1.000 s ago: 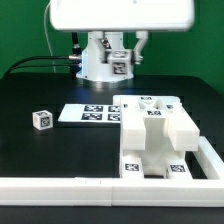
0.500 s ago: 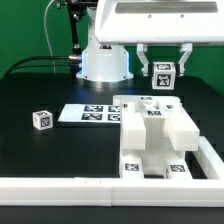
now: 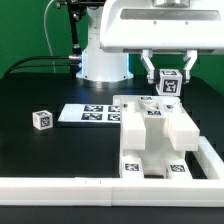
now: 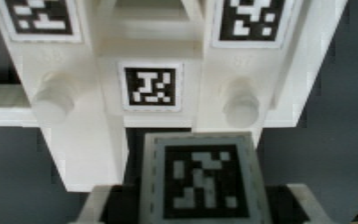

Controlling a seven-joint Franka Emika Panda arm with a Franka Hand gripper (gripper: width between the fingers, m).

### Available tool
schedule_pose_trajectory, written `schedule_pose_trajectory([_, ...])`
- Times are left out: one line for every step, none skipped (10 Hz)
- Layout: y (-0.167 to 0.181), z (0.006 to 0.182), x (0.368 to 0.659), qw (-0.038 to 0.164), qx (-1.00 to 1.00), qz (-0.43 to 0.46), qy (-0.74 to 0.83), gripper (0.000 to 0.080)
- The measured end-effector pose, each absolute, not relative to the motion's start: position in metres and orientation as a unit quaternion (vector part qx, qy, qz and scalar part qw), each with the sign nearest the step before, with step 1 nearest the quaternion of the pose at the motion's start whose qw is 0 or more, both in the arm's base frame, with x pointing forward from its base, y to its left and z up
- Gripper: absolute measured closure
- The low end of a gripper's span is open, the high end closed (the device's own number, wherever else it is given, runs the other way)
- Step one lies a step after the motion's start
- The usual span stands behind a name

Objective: Assemble chair

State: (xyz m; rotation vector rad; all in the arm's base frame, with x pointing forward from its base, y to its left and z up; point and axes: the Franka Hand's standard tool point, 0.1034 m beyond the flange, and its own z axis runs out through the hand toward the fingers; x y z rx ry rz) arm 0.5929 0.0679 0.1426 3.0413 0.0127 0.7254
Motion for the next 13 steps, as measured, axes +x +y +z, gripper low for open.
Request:
schedule_pose_trajectory([0.069,0.140,0.593,0.008,0.972,0.234,0.007,0.0517])
schedule_pose_trajectory([0.071,0.141,0.594,0.007,0.972,0.235,0.008,0.0517])
schedule_pose_trajectory([0.074,0.138,0.593,0.006,0.972,0.233,0.009,0.0517])
schedule_pose_trajectory([0.076,0.134,0.591,0.006,0.973,0.230,0.010,0.0517])
schedule_pose_trajectory([0.079,0.132,0.590,0.005,0.974,0.228,0.012,0.0517])
schedule_pose_trajectory([0.081,0.130,0.589,0.005,0.974,0.227,0.014,0.0517])
schedule_pose_trajectory([0.081,0.129,0.589,0.005,0.974,0.226,0.014,0.0517])
schedule_pose_trajectory([0.081,0.128,0.589,0.006,0.973,0.229,0.014,0.0517])
schedule_pose_trajectory([0.082,0.126,0.588,0.006,0.974,0.227,0.016,0.0517])
schedule_pose_trajectory([0.082,0.124,0.588,0.007,0.974,0.226,0.017,0.0517])
schedule_pose_trajectory([0.081,0.122,0.588,0.008,0.974,0.226,0.018,0.0517])
schedule_pose_trajectory([0.081,0.122,0.588,0.008,0.974,0.227,0.018,0.0517])
schedule_pose_trajectory([0.081,0.122,0.589,0.008,0.973,0.229,0.019,0.0517])
